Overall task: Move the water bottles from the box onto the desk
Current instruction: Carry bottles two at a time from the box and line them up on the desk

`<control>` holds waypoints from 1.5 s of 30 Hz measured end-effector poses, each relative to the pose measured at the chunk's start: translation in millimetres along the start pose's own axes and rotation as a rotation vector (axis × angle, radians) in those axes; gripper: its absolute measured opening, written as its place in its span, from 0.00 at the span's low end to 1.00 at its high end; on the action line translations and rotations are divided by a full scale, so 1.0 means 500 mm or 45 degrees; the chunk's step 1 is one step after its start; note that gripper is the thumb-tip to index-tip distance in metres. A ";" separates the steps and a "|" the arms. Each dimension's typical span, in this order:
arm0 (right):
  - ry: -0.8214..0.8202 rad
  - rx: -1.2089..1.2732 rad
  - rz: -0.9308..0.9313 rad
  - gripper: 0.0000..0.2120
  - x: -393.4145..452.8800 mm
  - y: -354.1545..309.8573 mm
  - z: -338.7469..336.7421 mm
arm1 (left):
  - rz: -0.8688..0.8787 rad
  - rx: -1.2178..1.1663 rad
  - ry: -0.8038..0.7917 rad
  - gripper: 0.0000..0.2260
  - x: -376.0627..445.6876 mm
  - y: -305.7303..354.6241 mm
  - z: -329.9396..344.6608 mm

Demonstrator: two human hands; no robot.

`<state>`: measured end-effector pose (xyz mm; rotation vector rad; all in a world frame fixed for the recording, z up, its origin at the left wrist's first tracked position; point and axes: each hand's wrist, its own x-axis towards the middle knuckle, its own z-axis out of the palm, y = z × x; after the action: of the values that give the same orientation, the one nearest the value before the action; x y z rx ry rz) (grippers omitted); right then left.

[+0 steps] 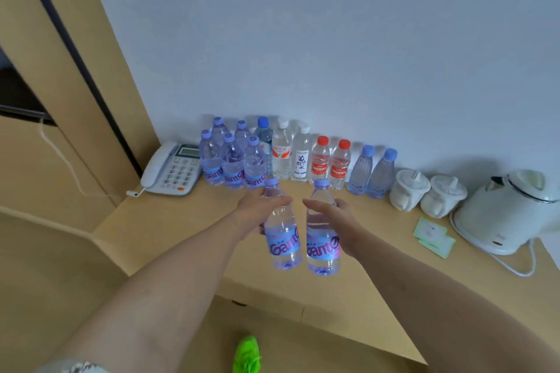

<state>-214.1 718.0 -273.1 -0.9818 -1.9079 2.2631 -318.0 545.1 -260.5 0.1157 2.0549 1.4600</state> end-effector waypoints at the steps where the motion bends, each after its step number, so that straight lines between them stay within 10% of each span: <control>1: 0.034 -0.009 -0.028 0.30 0.024 -0.009 0.005 | 0.018 0.002 -0.012 0.20 0.030 0.012 -0.003; 21: 0.334 -0.598 -0.009 0.22 0.287 -0.109 0.044 | 0.437 1.024 -0.131 0.18 0.339 0.164 -0.033; 45: 0.292 -0.690 -0.094 0.34 0.321 -0.142 0.062 | 0.606 1.218 0.012 0.13 0.350 0.210 -0.030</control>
<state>-383.6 772.8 -278.9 -1.1271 -2.4436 1.5322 -495.7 643.8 -239.1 1.0256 2.6705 0.5566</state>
